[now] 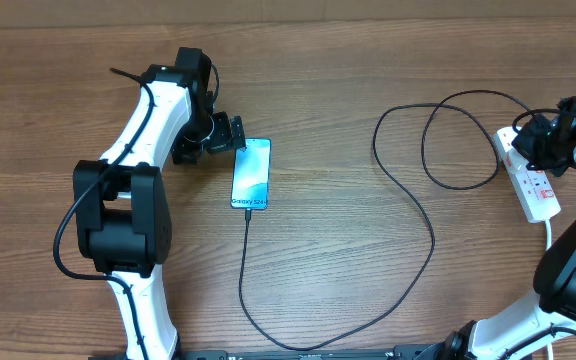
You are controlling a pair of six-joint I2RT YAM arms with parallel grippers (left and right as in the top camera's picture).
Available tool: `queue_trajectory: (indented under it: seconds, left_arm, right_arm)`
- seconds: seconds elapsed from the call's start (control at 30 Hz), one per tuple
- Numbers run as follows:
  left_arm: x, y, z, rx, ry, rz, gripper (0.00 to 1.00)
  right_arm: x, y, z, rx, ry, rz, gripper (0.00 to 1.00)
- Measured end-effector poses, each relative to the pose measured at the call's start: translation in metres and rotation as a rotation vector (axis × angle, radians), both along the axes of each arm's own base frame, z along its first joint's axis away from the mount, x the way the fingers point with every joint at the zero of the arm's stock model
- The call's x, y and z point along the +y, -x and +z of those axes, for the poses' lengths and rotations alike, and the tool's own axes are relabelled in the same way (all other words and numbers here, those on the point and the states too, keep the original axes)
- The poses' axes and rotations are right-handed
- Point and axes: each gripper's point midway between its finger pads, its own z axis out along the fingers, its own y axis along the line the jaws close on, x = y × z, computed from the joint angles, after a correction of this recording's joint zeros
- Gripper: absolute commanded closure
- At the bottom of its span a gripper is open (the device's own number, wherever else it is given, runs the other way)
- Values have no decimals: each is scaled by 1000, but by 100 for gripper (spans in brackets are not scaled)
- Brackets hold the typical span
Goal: Plug charger to phone and switch on socket
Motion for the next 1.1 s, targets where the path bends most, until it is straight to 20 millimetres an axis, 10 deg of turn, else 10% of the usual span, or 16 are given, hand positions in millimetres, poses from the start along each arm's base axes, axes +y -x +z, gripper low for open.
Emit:
queue_trajectory:
  seconds: [1.1]
  left_arm:
    - [0,0,0,0,0,0,0]
  right_arm:
    - [-11,15,-17,63,66,-35,96]
